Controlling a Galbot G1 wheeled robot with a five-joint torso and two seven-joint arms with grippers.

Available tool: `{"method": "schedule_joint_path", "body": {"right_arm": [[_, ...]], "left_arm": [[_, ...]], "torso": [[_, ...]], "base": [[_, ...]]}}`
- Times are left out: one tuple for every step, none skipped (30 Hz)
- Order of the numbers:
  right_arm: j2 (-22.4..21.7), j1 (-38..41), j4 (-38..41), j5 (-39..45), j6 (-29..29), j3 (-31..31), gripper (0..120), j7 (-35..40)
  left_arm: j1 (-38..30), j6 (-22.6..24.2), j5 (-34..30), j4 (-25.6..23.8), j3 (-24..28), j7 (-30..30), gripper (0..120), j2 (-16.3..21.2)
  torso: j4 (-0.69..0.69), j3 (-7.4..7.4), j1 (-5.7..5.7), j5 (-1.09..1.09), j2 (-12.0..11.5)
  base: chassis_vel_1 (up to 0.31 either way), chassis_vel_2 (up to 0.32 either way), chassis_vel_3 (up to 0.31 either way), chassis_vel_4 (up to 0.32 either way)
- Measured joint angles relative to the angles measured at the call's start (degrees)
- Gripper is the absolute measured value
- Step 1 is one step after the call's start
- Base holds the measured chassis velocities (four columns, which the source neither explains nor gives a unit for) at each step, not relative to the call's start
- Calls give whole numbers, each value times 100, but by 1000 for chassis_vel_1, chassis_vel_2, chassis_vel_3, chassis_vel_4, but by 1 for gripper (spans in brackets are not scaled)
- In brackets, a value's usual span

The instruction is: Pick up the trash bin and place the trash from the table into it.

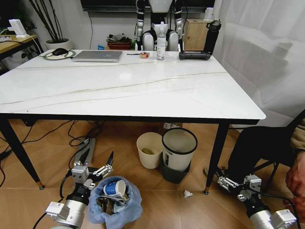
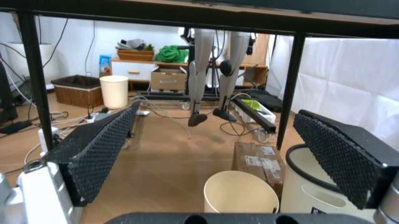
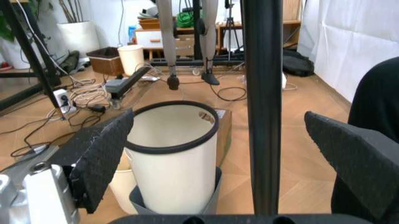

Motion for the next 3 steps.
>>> {"method": "schedule_joint_path", "body": {"right_arm": [[0, 0, 0, 0, 0, 0, 100, 0], [0, 0, 0, 0, 0, 0, 100, 0], [0, 0, 0, 0, 0, 0, 100, 0]], "left_arm": [[0, 0, 0, 1, 0, 0, 100, 0], [-1, 1, -1, 2, 0, -1, 100, 0], [0, 1, -2, 3, 0, -1, 100, 0]], "torso": [[0, 0, 0, 0, 0], [0, 0, 0, 0, 0], [0, 0, 0, 0, 0]], "base": [[0, 0, 0, 0], [0, 0, 0, 0], [0, 0, 0, 0]]}}
